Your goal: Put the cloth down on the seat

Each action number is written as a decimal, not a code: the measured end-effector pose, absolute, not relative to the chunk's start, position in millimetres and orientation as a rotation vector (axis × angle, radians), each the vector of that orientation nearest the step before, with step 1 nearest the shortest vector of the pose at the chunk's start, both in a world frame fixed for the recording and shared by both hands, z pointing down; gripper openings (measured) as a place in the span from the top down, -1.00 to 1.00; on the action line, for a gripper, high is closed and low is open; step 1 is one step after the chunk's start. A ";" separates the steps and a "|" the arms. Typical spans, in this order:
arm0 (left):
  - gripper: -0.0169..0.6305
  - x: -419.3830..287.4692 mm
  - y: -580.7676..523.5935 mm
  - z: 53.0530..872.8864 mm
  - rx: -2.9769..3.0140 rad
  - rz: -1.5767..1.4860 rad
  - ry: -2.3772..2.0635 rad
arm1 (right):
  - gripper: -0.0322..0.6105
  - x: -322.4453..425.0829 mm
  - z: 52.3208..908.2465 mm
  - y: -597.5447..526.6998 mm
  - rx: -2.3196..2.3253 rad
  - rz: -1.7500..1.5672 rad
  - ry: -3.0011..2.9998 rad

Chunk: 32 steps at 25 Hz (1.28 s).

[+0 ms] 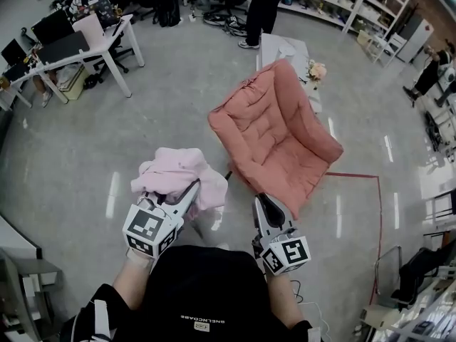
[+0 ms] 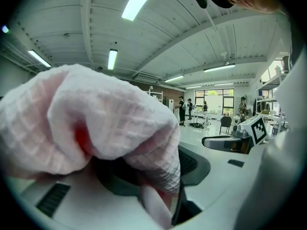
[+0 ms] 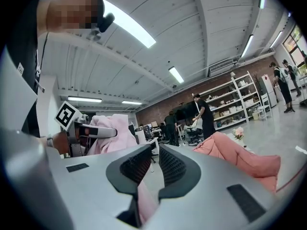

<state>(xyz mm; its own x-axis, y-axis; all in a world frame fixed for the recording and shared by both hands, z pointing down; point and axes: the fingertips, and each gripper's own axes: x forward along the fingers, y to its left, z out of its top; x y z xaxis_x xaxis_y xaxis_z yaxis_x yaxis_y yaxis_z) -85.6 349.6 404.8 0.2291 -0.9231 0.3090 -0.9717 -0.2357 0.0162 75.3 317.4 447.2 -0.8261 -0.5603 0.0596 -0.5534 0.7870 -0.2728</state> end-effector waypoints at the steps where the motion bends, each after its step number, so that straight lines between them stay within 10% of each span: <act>1: 0.36 -85.8 344.5 407.8 2.290 0.346 -1.797 | 0.69 76.2 450.6 312.2 -0.926 -0.448 2.946; 32: 0.36 -289.8 146.3 410.9 2.409 0.351 -1.589 | 0.69 -122.7 458.5 134.0 -1.139 -0.494 2.933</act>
<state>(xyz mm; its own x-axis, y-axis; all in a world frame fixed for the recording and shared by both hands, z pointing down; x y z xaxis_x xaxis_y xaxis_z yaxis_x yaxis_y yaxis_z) -289.8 146.3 410.9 0.3821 -0.8653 0.3245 -0.9214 -0.3836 0.0623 -122.7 134.0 458.5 -0.7432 -0.6518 0.1507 -0.6652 0.6960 -0.2704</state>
